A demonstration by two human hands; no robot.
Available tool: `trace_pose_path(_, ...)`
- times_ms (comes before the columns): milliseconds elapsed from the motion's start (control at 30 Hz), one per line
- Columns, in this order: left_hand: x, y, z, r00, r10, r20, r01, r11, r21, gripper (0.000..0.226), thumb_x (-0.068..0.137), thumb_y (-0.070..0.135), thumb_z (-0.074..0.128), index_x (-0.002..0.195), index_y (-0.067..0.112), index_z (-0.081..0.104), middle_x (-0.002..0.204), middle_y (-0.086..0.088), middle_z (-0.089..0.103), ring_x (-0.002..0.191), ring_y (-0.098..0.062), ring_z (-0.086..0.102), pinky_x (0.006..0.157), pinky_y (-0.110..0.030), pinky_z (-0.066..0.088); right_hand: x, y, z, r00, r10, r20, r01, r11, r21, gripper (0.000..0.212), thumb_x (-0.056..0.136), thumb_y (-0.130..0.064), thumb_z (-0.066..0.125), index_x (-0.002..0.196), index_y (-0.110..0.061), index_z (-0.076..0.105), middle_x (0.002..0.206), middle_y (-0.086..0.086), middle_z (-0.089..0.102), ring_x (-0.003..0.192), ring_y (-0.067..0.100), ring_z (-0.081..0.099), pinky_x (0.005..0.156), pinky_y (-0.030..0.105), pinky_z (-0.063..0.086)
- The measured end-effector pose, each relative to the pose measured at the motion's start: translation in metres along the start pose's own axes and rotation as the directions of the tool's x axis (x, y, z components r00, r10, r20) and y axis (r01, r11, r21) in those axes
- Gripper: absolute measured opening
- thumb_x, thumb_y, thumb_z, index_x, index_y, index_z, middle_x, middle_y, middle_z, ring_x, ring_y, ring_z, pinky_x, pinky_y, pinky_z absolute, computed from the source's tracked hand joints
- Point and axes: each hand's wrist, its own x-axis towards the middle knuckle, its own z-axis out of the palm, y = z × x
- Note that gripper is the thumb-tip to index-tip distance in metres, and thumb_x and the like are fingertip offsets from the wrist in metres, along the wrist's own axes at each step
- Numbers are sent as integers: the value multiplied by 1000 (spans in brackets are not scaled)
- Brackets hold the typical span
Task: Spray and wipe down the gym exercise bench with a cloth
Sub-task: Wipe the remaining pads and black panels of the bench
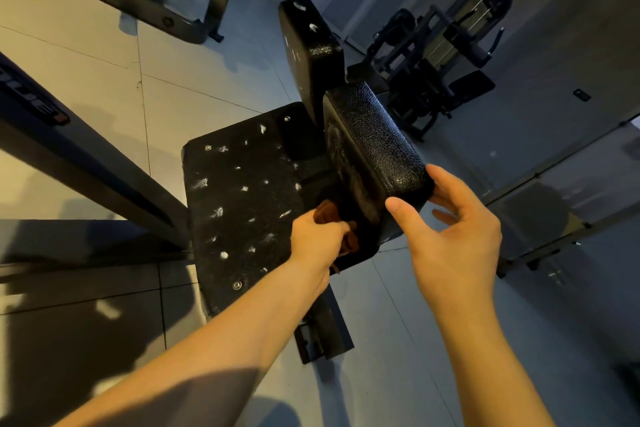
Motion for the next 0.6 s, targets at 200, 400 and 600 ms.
trace_pose_path(200, -4, 26, -1, 992, 121, 30, -121, 993, 9, 26, 88, 1, 72, 101, 23, 73, 98, -9, 76, 95, -30, 74, 78, -42, 63, 0, 4, -2, 1000, -25, -1, 24, 999, -32, 55, 82, -30, 83, 130, -40, 59, 118, -21, 65, 112, -7, 58, 94, 15, 45)
trace_pose_path(400, -9, 74, -23, 967, 219, 128, -205, 972, -111, 29, 83, 3, 78, 103, 24, 75, 104, -10, 77, 98, -28, 75, 82, -43, 63, -1, 6, 2, 1000, -6, -25, 6, 1000, -9, 54, 81, -29, 84, 131, -37, 62, 117, -20, 65, 110, -5, 59, 87, 1, 42)
trace_pose_path(600, 5, 25, -23, 999, 16, -30, -15, 1000, 23, 24, 89, 2, 73, 99, 23, 71, 102, -10, 75, 94, -26, 73, 74, -39, 64, -1, 0, 2, 999, 32, -23, -32, 999, -13, 54, 82, -28, 83, 131, -36, 63, 118, -18, 64, 108, -8, 57, 85, 3, 40)
